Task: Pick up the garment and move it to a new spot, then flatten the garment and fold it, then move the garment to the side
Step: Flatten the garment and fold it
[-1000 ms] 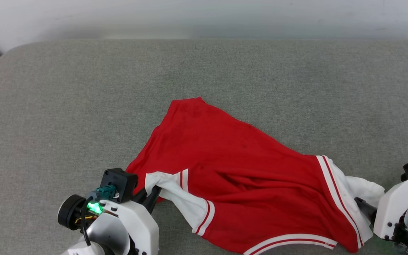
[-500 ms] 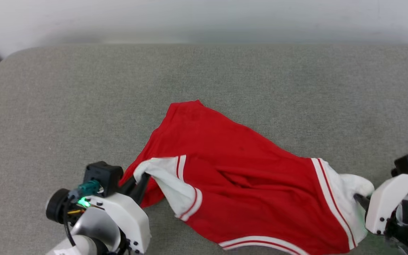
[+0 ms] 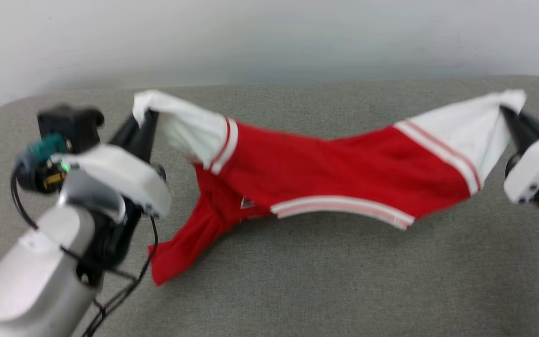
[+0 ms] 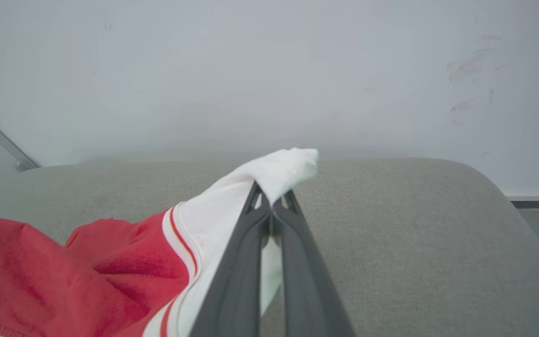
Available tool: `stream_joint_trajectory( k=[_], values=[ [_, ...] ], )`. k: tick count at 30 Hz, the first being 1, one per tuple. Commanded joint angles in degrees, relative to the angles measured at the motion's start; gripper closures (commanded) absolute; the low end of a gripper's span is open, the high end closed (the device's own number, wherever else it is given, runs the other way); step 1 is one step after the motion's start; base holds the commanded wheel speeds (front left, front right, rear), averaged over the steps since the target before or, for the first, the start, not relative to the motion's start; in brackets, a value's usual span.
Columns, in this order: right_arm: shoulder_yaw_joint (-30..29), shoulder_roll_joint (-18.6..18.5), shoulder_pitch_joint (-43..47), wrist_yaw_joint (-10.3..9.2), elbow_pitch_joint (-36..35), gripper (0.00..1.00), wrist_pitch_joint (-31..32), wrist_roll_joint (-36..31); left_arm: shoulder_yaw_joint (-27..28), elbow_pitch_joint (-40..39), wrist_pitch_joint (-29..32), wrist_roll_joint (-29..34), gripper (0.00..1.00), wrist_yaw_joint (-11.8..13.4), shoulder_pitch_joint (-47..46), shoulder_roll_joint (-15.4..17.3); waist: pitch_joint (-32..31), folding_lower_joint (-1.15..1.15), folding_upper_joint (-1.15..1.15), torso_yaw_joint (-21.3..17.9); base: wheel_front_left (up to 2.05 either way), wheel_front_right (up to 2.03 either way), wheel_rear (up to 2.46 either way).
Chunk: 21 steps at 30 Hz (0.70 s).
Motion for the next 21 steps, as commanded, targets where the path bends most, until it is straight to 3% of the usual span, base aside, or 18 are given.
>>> stream_joint_trajectory(
  k=[1,10,21],
  values=[
    [-0.05,0.48,-2.77,-0.02,0.58,1.00,-0.87,-0.65,0.44,1.92,-0.34,-0.17,1.00,-0.80,-2.72,-0.84,0.03,0.00,0.00,-0.23,0.00,0.00,0.00],
    [0.12,0.88,-24.12,-0.02,8.48,1.00,-7.05,-4.74,1.70,22.71,-3.87,1.79,1.00,-7.25,-27.41,-7.90,5.21,0.00,0.00,-0.19,0.00,0.00,0.00],
    [2.16,1.16,-48.46,-0.02,20.67,1.00,-14.32,-8.06,2.69,37.87,-7.98,5.85,1.00,-11.67,-50.84,-8.87,14.56,0.00,0.00,-1.55,0.00,0.00,0.00]
  ],
)
